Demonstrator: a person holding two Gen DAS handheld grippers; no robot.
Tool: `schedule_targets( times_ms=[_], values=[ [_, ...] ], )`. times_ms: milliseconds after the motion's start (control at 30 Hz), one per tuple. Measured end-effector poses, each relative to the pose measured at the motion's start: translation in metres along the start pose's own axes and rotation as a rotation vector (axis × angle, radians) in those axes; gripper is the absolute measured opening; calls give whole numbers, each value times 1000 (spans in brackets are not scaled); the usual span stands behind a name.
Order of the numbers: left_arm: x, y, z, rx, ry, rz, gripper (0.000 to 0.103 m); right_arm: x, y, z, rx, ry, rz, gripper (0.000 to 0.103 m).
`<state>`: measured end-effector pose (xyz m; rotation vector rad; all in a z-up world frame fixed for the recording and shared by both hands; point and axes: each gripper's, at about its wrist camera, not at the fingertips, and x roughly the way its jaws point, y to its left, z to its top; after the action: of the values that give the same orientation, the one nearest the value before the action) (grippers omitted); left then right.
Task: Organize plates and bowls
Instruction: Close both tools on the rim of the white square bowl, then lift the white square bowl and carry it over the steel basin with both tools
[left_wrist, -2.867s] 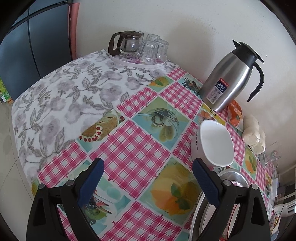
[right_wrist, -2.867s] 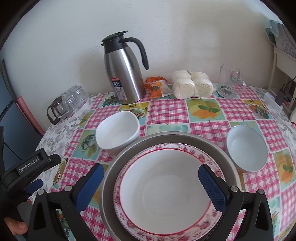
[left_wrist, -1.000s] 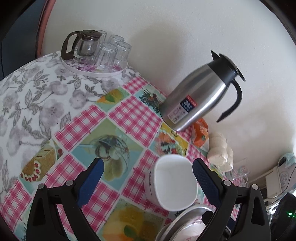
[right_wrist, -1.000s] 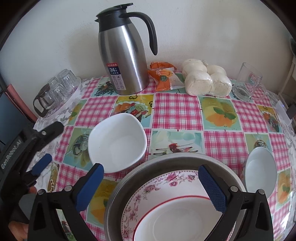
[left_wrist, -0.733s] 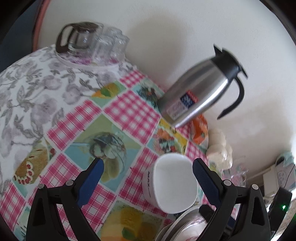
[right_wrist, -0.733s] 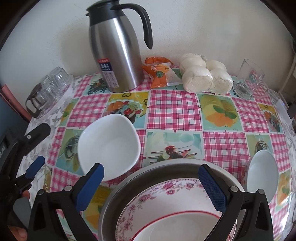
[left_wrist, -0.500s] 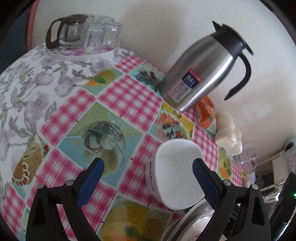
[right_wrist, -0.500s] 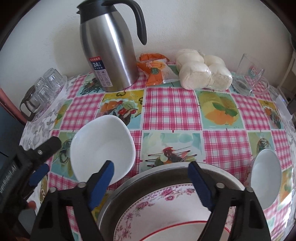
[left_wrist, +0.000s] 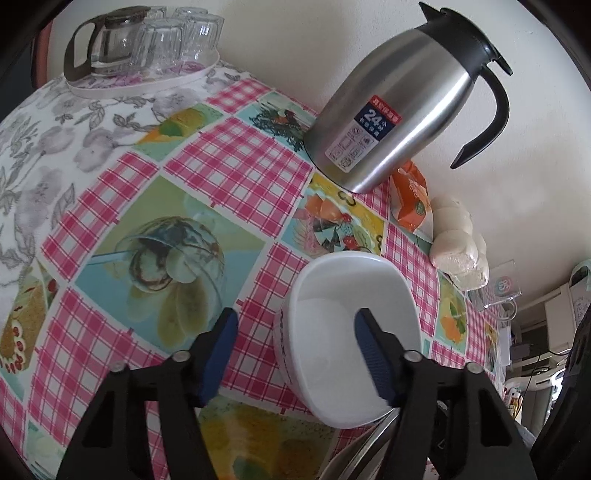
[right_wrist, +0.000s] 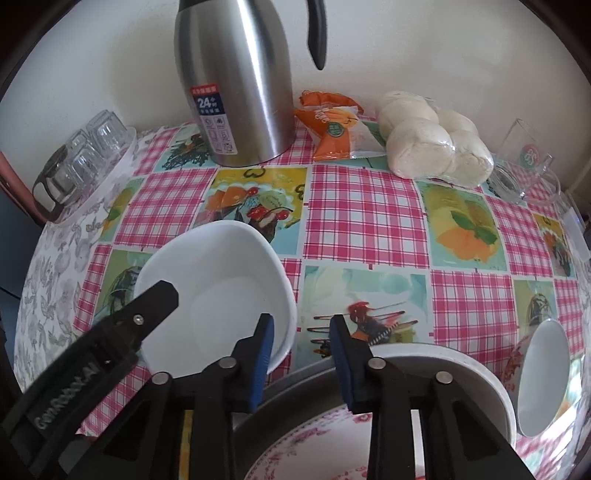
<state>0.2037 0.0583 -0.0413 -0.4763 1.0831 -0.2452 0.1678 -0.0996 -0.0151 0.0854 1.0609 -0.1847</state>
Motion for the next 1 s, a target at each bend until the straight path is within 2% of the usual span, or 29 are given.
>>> schedule_targets(
  times_ms=[200, 600, 1000],
  values=[
    [8, -2, -1, 4, 13, -7, 45, 7, 5, 5, -22, 19, -24, 20],
    [23, 6, -3, -25, 59, 9, 22, 17, 8, 10, -51, 54, -36, 15],
    [29, 13, -5, -70, 89, -50, 20, 20, 12, 8, -80, 75, -38, 12]
  ],
)
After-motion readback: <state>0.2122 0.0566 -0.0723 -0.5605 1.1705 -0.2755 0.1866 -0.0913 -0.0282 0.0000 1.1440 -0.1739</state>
